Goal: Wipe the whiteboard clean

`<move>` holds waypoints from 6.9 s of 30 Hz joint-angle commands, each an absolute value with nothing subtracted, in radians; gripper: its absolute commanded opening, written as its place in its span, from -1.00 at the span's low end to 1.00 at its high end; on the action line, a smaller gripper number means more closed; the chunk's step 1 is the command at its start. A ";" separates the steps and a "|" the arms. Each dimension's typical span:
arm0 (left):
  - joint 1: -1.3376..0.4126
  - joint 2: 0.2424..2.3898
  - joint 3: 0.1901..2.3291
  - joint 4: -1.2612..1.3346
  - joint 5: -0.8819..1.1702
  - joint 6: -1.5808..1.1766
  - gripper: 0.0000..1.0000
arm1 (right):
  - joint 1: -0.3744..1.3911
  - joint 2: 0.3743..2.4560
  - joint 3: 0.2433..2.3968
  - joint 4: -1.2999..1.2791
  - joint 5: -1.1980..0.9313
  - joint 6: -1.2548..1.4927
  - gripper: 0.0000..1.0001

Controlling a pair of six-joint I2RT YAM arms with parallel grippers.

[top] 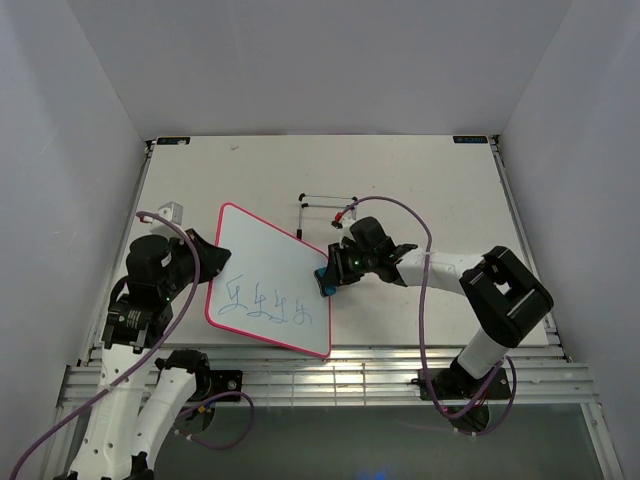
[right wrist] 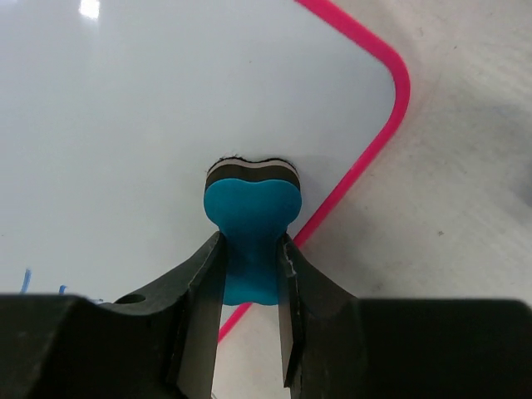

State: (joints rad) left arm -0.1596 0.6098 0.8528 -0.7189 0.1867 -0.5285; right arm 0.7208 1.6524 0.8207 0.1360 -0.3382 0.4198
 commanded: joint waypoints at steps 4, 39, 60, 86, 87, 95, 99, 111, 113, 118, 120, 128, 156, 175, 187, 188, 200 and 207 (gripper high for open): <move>-0.166 0.588 0.853 -0.773 0.113 -0.512 -1.00 | 0.841 1.597 0.772 0.092 -0.055 0.537 -0.74; -0.166 0.575 0.785 -0.723 0.129 -0.578 -1.00 | 1.060 1.554 0.871 0.233 -0.118 0.577 -0.76; -0.166 0.588 0.713 -0.638 0.132 -0.588 -1.00 | 1.365 1.652 1.319 0.134 0.020 0.546 -0.79; -0.166 0.545 0.701 -0.623 0.164 -0.580 -1.00 | 1.154 1.652 1.235 -0.114 0.070 0.355 -0.80; -0.164 0.546 0.700 -0.620 0.172 -0.580 -1.00 | 1.166 1.655 1.262 -0.109 0.045 0.345 -0.80; -0.166 0.548 0.699 -0.618 0.172 -0.581 -1.00 | 1.270 1.697 1.414 -0.075 -0.179 0.264 -0.80; -0.166 0.549 0.699 -0.617 0.173 -0.581 -1.00 | 1.334 1.706 1.442 -0.092 -0.187 0.276 -0.80; -0.166 0.535 0.698 -0.618 0.158 -0.586 -1.00 | 1.381 1.721 1.448 -0.141 -0.048 0.247 -0.81; -0.164 0.532 0.698 -0.618 0.158 -0.586 -1.00 | 1.371 1.723 1.462 -0.210 0.056 0.229 -0.81; -0.164 0.537 0.698 -0.617 0.167 -0.583 -1.00 | 1.313 1.686 1.440 -0.241 0.118 0.190 -0.81; -0.164 0.535 0.696 -0.617 0.175 -0.580 -1.00 | 1.280 1.681 1.430 -0.256 0.138 0.181 -0.81; -0.164 0.525 0.695 -0.614 0.175 -0.578 -1.00 | 1.187 1.667 1.325 -0.147 -0.043 0.189 -0.82; -0.164 0.554 0.684 -0.595 0.202 -0.571 -1.00 | 1.356 1.666 1.296 -0.142 0.084 0.179 -0.83; -0.166 0.526 0.683 -0.591 0.206 -0.568 -1.00 | 1.086 1.371 0.525 0.049 0.042 0.472 -0.83; -0.166 0.529 0.680 -0.588 0.206 -0.569 -1.00 | 1.109 1.299 0.710 0.218 -0.150 0.445 -0.84; -0.167 0.528 0.680 -0.589 0.207 -0.569 -1.00 | 1.111 1.310 0.733 0.218 -0.158 0.437 -0.84; -0.167 0.537 0.681 -0.592 0.202 -0.571 -1.00 | 1.129 1.540 1.077 0.052 -0.084 0.362 -0.84; -0.167 0.531 0.678 -0.592 0.201 -0.572 -1.00 | 1.049 1.572 0.936 -0.075 -0.020 0.380 -0.84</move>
